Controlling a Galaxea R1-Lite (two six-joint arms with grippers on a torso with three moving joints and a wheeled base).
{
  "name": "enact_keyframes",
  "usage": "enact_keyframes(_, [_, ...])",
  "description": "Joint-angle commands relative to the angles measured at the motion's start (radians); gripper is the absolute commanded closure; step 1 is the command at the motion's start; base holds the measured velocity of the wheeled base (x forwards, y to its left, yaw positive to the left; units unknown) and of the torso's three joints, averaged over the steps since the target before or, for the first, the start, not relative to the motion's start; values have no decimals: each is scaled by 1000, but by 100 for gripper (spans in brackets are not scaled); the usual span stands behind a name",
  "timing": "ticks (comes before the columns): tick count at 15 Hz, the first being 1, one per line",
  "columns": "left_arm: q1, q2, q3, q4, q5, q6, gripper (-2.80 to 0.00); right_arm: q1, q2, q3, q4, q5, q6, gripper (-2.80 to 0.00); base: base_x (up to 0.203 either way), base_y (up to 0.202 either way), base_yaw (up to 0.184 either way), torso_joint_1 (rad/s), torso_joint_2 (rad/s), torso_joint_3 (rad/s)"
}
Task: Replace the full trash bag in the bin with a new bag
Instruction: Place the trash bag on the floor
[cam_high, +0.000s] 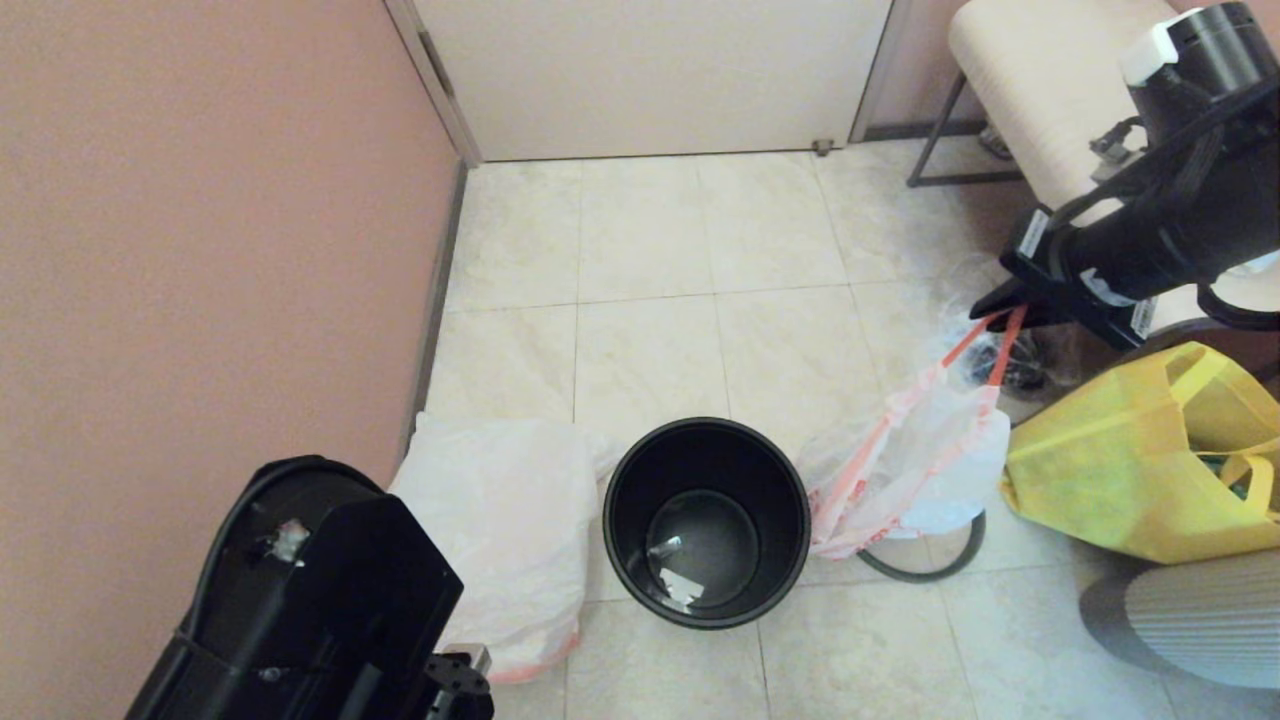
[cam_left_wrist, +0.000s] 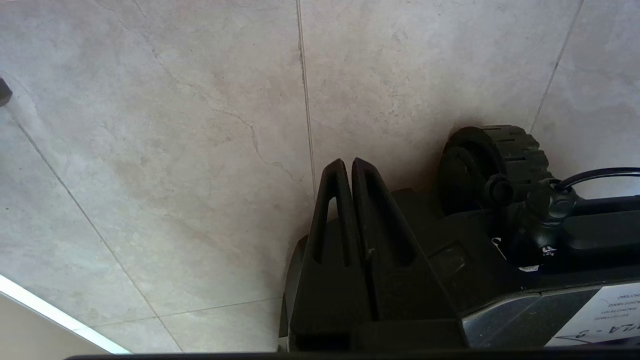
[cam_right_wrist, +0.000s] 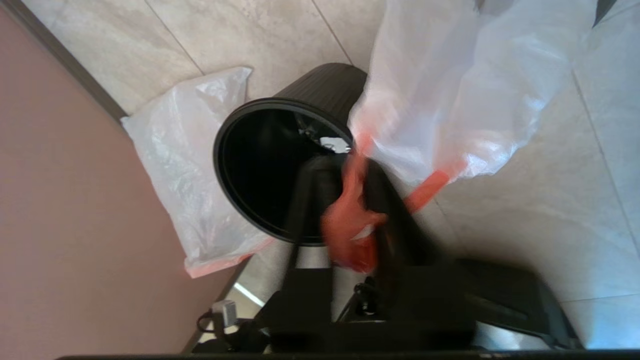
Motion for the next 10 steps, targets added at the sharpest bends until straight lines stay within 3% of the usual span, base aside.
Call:
enact_keyframes(1, [0, 1, 36, -8, 1, -3, 0, -1, 7, 0, -2, -3, 0, -280, 0, 0, 0, 0, 0, 0])
enact_keyframes(5, [0, 1, 35, -8, 2, -3, 0, 0, 4, 0, -26, -6, 3, -280, 0, 0, 0, 0, 0, 0])
enact_keyframes(7, [0, 1, 36, -8, 1, -3, 0, -5, -13, 0, -28, 60, 13, -280, 0, 0, 0, 0, 0, 0])
enact_keyframes(10, [0, 2, 35, -8, 1, -3, 0, -59, -72, -1, -100, 424, 108, -280, 0, 0, 0, 0, 0, 0])
